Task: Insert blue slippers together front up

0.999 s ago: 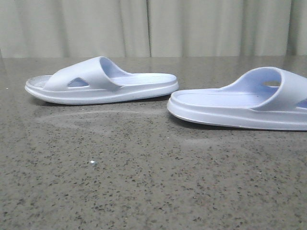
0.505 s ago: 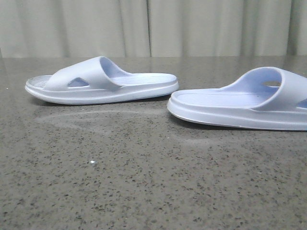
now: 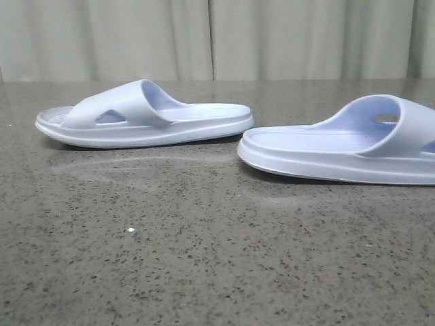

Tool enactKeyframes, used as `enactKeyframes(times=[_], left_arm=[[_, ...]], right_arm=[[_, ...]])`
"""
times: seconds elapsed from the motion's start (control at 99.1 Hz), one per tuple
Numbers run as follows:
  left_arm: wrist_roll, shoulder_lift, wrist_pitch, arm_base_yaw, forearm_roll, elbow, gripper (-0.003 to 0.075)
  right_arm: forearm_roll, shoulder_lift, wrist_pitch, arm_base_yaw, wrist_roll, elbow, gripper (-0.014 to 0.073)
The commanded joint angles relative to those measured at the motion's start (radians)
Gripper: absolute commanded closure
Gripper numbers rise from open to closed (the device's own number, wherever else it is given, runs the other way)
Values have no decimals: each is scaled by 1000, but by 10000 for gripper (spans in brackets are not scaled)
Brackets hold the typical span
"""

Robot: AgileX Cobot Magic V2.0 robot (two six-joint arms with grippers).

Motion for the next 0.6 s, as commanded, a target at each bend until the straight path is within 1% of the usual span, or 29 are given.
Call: enactKeyframes(times=[0.0,0.081,0.232,0.384,0.505,0.586], left_arm=[[-4,132,66,0,123,-134,705],[-4,245,145,0,189,-210,705],[-4,366,187,0,187,-274,705],[-4,405,197,0,123,-281,705],[6,412,212,0,123,-297,705],[33,425,241,0,119,-321,704]], right_arm=[[-62,158,23,-2,-2,-118,671],[-131,288,120,-2,-2,-209,672],[-138,461,249,-2,-2,-337,672],[-146,522,324,-2,-2,-412,672],[-208,523,328,-2,-2,-434,672],[-222,523,332,-2,-2,-438,671]])
